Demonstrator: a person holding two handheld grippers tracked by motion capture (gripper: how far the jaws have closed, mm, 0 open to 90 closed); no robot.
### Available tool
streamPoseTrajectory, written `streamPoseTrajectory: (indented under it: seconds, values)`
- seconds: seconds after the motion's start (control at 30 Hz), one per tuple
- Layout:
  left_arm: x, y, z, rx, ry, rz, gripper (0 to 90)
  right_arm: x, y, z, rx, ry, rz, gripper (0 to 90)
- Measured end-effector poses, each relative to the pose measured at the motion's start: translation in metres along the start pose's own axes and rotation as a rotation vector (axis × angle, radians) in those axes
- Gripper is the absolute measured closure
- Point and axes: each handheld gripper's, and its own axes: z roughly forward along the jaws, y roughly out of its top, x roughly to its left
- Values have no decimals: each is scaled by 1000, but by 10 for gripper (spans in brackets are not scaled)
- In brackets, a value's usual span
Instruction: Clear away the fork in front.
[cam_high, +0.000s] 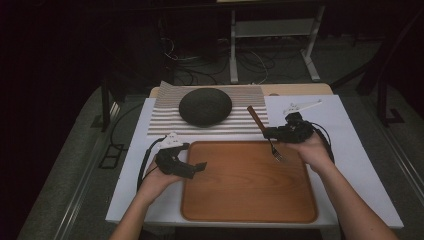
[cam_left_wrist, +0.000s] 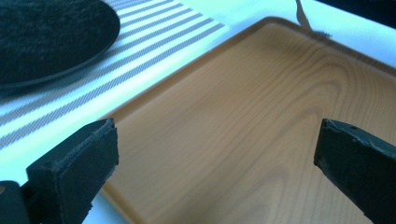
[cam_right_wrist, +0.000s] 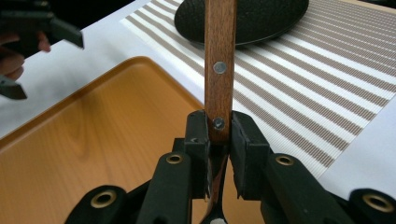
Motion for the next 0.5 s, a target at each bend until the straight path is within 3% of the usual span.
streamPoseTrajectory:
  seconds: [0.5]
  values:
    - [-5, 40, 30, -11, -26, 28, 0, 16, -26, -6, -30, 30, 13, 772]
